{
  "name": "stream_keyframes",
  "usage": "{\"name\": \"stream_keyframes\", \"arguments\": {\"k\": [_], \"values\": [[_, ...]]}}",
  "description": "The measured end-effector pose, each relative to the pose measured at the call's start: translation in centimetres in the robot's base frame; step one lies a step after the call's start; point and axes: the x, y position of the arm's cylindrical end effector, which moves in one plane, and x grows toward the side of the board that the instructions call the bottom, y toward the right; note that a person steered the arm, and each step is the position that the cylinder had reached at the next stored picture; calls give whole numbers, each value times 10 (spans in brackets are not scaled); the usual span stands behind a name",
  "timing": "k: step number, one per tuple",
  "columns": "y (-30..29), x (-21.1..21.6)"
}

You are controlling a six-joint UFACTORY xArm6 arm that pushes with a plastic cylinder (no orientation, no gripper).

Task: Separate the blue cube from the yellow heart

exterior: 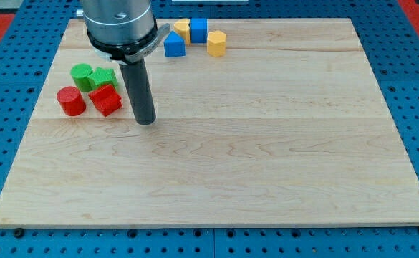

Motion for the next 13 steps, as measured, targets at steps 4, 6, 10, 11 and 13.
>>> {"name": "stream_keyframes", "arguments": {"k": [4, 6, 10, 11, 13], "values": [[-3, -72], [-22, -137], [29, -254], [93, -234], [95, -203]]}}
